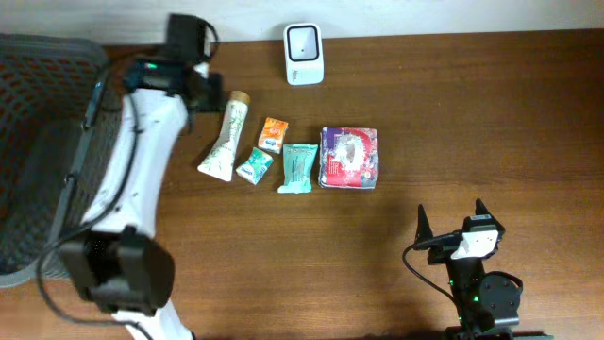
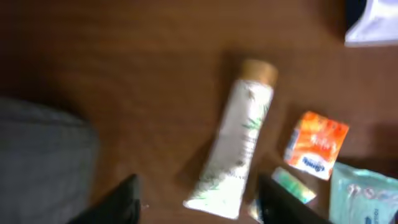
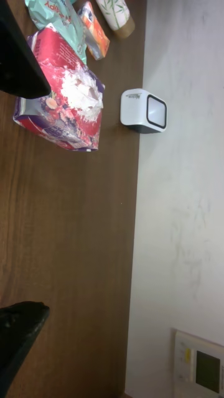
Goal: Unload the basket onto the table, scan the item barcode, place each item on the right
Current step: 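Grasp the white-green tube and place it left of the orange packet, then raise the left gripper and hold it above the items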
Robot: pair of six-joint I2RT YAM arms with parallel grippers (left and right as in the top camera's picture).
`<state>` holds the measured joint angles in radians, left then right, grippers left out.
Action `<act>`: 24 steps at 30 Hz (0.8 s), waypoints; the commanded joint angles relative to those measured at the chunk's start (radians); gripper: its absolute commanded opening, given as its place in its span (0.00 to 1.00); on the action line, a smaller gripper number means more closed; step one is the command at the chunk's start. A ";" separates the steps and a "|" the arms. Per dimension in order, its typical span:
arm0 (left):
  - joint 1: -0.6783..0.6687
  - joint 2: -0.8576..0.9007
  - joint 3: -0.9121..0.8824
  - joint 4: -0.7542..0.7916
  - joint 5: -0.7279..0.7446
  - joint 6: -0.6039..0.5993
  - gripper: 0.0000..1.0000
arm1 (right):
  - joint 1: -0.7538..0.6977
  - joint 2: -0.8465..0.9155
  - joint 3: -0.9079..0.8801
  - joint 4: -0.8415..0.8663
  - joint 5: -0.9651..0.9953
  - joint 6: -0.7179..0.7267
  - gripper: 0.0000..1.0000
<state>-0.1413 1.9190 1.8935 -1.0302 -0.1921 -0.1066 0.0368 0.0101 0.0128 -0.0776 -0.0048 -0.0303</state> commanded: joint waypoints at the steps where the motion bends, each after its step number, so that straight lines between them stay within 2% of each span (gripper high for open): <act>1: 0.110 -0.117 0.066 -0.062 -0.012 0.008 0.35 | -0.005 -0.006 -0.007 -0.004 0.005 -0.003 0.99; 4: 0.195 -0.119 0.065 -0.117 -0.011 0.079 0.35 | -0.005 -0.006 -0.007 -0.004 0.005 -0.003 0.99; 10: 0.283 -0.118 0.064 -0.085 0.016 0.078 0.40 | -0.005 -0.006 -0.007 -0.004 0.005 -0.003 0.99; 12: 0.303 -0.119 0.064 -0.082 0.162 0.085 0.32 | -0.005 -0.006 -0.007 -0.004 0.005 -0.003 0.99; 13: 0.301 -0.119 0.064 -0.076 0.300 0.178 0.31 | -0.005 -0.006 -0.007 -0.004 0.005 -0.003 0.99; 14: 0.299 -0.119 0.064 -0.070 0.371 0.225 0.31 | -0.005 -0.006 -0.007 -0.004 0.005 -0.003 0.99; 15: 0.299 -0.119 0.064 -0.063 0.380 0.225 0.29 | -0.005 -0.006 -0.007 -0.004 0.005 -0.003 0.99; 16: 0.299 -0.118 0.064 -0.059 0.379 0.225 0.22 | -0.005 -0.006 -0.007 -0.004 0.006 -0.003 0.99; 17: 0.299 -0.112 0.064 -0.060 0.374 0.225 0.20 | -0.005 -0.006 -0.007 -0.004 0.005 -0.003 0.99; 22: 0.300 -0.051 0.035 -0.075 0.166 0.221 0.25 | -0.005 -0.006 -0.007 -0.004 0.005 -0.003 0.99; 24: 0.304 -0.027 0.035 -0.071 0.064 0.155 0.25 | -0.005 -0.006 -0.007 -0.004 0.005 -0.003 0.99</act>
<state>0.1566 1.8519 1.9453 -1.1034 0.0219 0.0940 0.0368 0.0101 0.0128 -0.0776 -0.0048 -0.0307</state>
